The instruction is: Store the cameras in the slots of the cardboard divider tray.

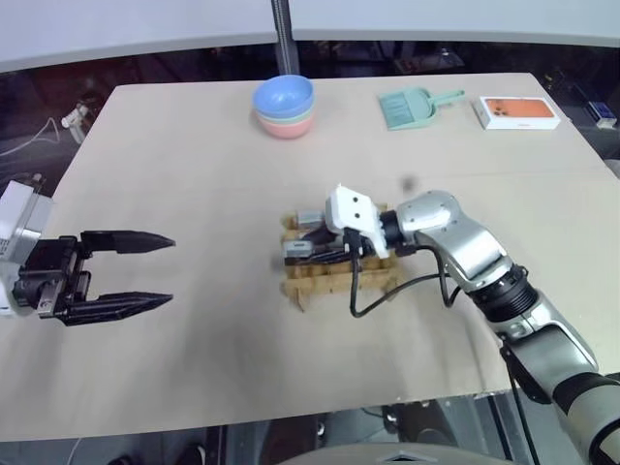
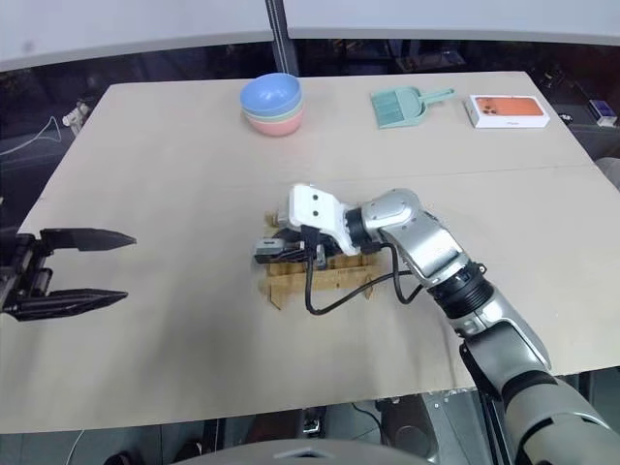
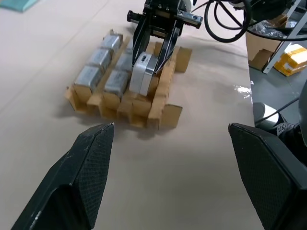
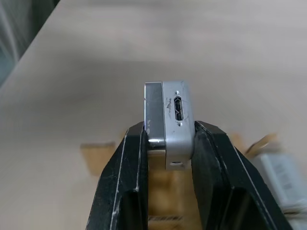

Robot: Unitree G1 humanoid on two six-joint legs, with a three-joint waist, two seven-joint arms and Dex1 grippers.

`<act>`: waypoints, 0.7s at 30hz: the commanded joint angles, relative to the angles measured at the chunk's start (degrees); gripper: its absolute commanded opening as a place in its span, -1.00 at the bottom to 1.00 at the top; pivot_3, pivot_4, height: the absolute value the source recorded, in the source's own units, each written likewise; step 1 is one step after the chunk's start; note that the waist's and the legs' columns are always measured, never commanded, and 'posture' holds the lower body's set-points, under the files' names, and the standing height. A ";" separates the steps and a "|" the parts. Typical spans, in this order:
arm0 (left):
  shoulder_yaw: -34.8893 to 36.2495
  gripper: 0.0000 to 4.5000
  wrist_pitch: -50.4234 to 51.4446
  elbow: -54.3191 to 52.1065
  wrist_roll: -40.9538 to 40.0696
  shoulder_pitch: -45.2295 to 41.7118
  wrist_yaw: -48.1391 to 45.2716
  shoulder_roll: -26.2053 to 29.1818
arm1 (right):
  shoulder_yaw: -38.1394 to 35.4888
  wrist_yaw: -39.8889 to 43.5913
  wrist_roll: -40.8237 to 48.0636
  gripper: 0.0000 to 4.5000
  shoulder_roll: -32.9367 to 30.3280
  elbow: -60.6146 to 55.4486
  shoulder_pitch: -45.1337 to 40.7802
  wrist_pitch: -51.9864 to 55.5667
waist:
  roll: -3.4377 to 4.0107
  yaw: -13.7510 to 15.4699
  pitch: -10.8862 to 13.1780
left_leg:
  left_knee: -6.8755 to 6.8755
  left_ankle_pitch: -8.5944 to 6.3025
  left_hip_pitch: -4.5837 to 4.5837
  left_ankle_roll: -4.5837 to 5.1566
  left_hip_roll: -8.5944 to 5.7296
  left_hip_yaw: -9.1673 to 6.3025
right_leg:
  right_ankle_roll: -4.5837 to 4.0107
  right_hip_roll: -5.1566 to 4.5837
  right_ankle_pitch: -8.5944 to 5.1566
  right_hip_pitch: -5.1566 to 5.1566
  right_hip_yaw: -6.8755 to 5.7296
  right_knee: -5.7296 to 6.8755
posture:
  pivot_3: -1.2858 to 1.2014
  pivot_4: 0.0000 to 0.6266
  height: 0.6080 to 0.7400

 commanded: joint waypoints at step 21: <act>1.28 0.75 -2.39 -0.63 -0.98 1.07 -0.36 1.67 | -2.12 3.20 -3.48 -0.68 -0.91 3.66 -1.61 -2.74 | -0.04 -0.07 0.02 | -0.03 0.06 0.03 -0.10 0.00 -0.02 | -0.02 0.01 0.01 -0.01 -0.02 0.03 | 0.03 -0.52 1.00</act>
